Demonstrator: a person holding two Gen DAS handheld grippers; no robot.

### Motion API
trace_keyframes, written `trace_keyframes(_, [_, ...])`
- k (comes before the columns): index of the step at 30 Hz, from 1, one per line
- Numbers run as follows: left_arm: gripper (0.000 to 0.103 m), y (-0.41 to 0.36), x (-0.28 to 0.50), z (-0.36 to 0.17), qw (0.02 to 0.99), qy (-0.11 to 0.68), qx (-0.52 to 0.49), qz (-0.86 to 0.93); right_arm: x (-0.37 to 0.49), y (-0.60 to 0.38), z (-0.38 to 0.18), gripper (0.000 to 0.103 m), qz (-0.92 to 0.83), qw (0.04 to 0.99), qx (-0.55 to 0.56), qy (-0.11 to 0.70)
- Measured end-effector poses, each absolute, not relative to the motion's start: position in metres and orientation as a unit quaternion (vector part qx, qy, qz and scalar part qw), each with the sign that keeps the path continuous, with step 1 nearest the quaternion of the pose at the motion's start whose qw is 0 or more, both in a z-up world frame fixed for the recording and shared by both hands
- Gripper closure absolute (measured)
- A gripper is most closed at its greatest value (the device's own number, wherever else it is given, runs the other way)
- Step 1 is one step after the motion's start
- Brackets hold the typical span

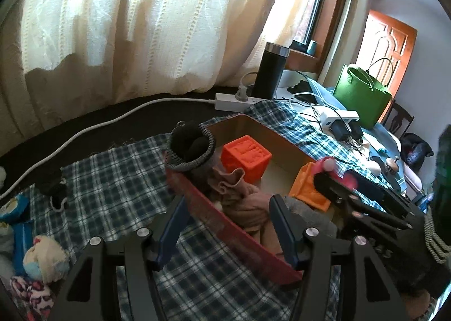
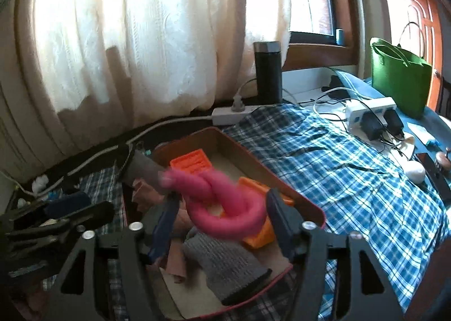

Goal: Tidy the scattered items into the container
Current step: 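Carry the pink rope and pink hat into the box and release both, then move both grippers back over the scattered toys on the bed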

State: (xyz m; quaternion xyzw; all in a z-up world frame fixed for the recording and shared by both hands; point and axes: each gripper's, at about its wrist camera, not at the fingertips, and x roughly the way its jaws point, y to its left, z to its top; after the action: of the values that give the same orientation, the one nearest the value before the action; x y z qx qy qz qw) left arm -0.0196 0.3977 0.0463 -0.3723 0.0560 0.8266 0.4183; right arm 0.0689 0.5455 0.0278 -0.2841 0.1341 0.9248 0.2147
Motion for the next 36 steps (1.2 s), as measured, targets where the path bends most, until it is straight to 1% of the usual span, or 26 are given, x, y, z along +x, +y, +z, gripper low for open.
trace_keyframes(4, [0.041, 0.378, -0.014, 0.048, 0.411, 0.042, -0.370, 0.832, 0.068, 0.544, 0.025, 0.024, 0.921, 0.218, -0.289, 0.142])
trace_keyframes(10, [0.041, 0.339, -0.001, 0.046, 0.392, 0.030, -0.345, 0.852, 0.069, 0.534, 0.030, 0.022, 0.923, 0.218, -0.285, 0.138])
trace_keyframes(18, [0.041, 0.285, -0.007, 0.033, 0.366, 0.009, -0.356, 0.860, 0.065, 0.523, 0.034, 0.022, 0.920, 0.227, -0.289, 0.137])
trace_keyframes(25, [0.041, 0.237, -0.015, 0.023, 0.342, -0.008, -0.363, 0.867, 0.063, 0.502, 0.043, 0.022, 0.924, 0.228, -0.284, 0.117])
trace_keyframes(31, [0.041, 0.202, -0.018, 0.036, 0.346, -0.031, -0.370, 0.862, 0.056, 0.484, 0.047, 0.021, 0.927, 0.221, -0.285, 0.106])
trace_keyframes(34, [0.041, 0.179, -0.015, 0.047, 0.336, -0.025, -0.359, 0.870, 0.052, 0.478, 0.047, 0.021, 0.928, 0.212, -0.288, 0.106])
trace_keyframes(35, [0.039, 0.171, -0.014, 0.050, 0.325, -0.019, -0.355, 0.876, 0.050, 0.475, 0.047, 0.021, 0.928, 0.210, -0.288, 0.105])
trace_keyframes(36, [0.033, 0.161, -0.014, 0.051, 0.314, -0.016, -0.352, 0.882, 0.049, 0.473, 0.047, 0.021, 0.929, 0.207, -0.288, 0.107])
